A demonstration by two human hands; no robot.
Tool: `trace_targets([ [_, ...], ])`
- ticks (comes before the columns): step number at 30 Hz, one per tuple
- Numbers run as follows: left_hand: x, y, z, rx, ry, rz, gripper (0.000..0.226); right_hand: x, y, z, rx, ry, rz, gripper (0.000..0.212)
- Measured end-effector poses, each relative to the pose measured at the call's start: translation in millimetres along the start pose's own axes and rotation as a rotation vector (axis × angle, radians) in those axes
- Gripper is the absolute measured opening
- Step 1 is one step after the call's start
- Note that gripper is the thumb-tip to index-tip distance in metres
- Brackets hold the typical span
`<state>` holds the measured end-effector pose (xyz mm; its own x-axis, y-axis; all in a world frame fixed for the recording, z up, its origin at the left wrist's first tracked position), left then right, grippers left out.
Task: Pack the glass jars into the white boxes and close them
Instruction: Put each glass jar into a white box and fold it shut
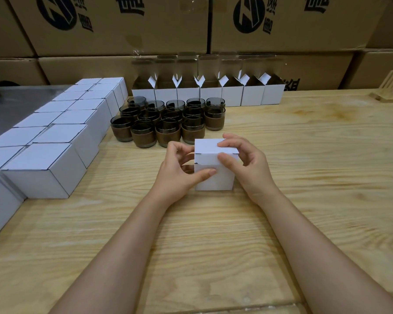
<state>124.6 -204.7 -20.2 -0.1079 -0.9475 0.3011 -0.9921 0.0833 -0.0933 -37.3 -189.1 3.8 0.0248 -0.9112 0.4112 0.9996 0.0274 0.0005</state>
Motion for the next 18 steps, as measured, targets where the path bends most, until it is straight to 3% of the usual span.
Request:
trace_targets([
  [18,1.2,-0.1,1.5,0.014,0.018,0.004,0.054,-1.8,3.8,0.9,0.054,0.003,-0.034,0.017],
])
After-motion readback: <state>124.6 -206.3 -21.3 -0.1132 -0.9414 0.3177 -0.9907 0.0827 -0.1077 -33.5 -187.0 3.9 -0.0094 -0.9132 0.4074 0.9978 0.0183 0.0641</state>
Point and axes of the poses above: each hand's wrist, its own x-axis towards the middle knuckle, its own y-axis out of the palm, z = x × y, the point moved 7 cm from there along x, towards the middle knuckle
